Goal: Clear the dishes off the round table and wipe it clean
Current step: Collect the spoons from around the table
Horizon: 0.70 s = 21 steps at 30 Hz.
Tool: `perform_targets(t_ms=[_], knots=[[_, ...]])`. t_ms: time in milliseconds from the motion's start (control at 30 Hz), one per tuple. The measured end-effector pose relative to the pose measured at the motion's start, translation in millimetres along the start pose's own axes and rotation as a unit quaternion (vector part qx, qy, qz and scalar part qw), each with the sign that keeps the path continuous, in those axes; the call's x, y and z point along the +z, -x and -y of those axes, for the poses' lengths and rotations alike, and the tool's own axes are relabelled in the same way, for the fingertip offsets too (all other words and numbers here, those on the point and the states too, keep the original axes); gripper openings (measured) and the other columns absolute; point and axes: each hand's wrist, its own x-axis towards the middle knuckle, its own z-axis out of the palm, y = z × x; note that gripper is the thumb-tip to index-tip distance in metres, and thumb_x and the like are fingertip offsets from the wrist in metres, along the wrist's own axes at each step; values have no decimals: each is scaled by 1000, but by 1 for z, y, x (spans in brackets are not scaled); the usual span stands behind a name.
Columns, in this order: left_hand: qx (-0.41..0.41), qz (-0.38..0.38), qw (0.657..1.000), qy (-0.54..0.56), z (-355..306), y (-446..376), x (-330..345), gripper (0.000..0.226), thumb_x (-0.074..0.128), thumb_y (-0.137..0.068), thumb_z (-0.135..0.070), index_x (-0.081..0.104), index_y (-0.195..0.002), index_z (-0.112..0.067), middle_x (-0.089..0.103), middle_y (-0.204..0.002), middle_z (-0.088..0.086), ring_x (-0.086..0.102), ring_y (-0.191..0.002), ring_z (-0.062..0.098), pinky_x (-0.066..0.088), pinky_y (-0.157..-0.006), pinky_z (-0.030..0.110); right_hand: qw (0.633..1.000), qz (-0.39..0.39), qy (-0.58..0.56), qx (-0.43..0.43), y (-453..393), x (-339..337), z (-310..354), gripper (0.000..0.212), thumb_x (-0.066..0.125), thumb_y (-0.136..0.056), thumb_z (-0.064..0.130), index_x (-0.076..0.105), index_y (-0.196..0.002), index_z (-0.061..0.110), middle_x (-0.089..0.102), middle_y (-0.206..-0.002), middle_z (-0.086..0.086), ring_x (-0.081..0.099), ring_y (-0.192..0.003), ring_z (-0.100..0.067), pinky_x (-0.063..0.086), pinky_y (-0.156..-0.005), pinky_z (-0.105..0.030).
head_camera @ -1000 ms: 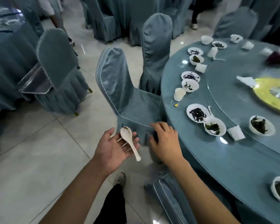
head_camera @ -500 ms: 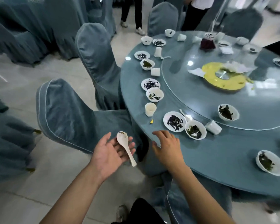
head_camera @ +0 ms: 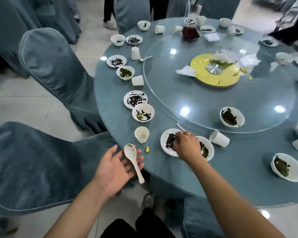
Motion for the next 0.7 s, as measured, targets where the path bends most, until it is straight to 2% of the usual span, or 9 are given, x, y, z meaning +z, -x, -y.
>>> perform_targets(t_ms=[100, 233, 400, 500, 700], knots=[[-8, 6, 1000, 0, -13, -19, 7, 59, 40, -102, -43, 54, -140, 0, 64, -131, 25, 62, -114, 41, 47, -101, 55, 999, 27, 38, 15, -38, 2, -1, 36, 44, -97, 24, 57, -130, 16, 61, -126, -11, 56, -115, -36, 40, -97, -43], [-31, 1, 999, -12, -27, -42, 8, 58, 40, -102, -43, 56, -137, 1, 65, -130, 25, 62, -115, 42, 47, -101, 56, 993, 34, 112, 19, -71, 5, -6, 38, 41, -96, 9, 56, -130, 19, 64, -122, -7, 57, -114, -31, 41, -94, -39], [-45, -4, 999, -29, -48, -66, 9, 56, 40, -102, -42, 60, -131, 2, 66, -127, 26, 59, -119, 43, 45, -103, 56, 989, 23, 143, 30, -85, 17, -21, 36, 48, -90, 2, 62, -120, 18, 67, -106, -5, 60, -102, -30, 43, -85, -37], [-53, -2, 998, -38, -56, -75, 9, 56, 40, -102, -42, 60, -131, 2, 66, -128, 26, 58, -119, 43, 44, -105, 57, 992, 15, 118, 37, -91, 24, -28, 27, 51, -87, 1, 66, -107, 12, 68, -99, -9, 61, -96, -35, 36, -75, -37], [-64, -5, 997, -51, -58, -84, 13, 57, 38, -103, -43, 60, -132, 1, 66, -127, 26, 59, -118, 44, 47, -101, 55, 991, 19, 121, 62, -95, 32, -25, 19, 52, -89, 10, 65, -101, 15, 68, -99, -6, 58, -98, -32, 37, -78, -37]])
